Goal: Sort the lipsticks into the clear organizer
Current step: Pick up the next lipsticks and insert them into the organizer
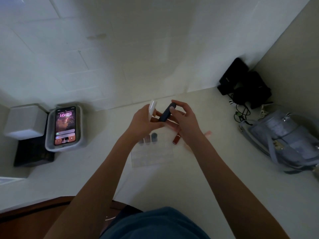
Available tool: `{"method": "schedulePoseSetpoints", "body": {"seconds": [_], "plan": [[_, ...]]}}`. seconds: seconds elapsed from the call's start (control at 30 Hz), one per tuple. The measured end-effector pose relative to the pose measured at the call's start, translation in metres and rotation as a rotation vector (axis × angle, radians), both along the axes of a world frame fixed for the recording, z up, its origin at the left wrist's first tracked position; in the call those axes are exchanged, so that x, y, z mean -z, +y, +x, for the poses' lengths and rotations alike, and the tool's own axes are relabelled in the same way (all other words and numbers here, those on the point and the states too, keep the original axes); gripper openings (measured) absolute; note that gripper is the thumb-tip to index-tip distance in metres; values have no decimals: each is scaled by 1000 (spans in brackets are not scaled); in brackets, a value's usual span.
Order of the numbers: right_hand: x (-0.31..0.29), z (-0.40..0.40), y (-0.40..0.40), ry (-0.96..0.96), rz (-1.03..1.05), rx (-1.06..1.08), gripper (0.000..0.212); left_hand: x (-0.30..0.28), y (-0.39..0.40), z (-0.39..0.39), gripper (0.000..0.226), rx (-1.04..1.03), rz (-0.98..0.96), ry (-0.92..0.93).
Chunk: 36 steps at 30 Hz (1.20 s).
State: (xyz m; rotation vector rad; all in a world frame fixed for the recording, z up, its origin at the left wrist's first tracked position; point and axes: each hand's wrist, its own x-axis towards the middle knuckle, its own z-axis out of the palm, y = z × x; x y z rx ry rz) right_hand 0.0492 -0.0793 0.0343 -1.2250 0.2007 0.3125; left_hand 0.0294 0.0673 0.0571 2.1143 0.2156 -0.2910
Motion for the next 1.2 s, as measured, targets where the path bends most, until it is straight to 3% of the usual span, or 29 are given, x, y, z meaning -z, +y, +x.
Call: {"method": "schedulePoseSetpoints", "body": {"seconds": [0.37, 0.47, 0.53, 0.63, 0.8, 1.07, 1.2], "plan": [[-5, -8, 1, 19, -16, 23, 26, 6, 24, -6, 37, -46, -208, -60], [-3, -8, 1, -126, -336, 2, 24, 11, 31, -7, 33, -167, -282, -82], [-1, -10, 4, -284, -657, -134, 24, 14, 35, -6, 28, -211, -194, -93], [9, -14, 13, -405, -901, -308, 23, 23, 37, -4, 14, -199, -91, -47], [27, -23, 11, -415, -1013, -315, 21, 28, 32, -8, 17, -175, 4, -55], [33, -28, 10, -477, -986, -386, 23, 30, 30, -6, 16, -163, 39, -88], [39, -33, 13, -579, -1134, -445, 15, 31, 29, -1, 19, -231, -132, -41]]}}
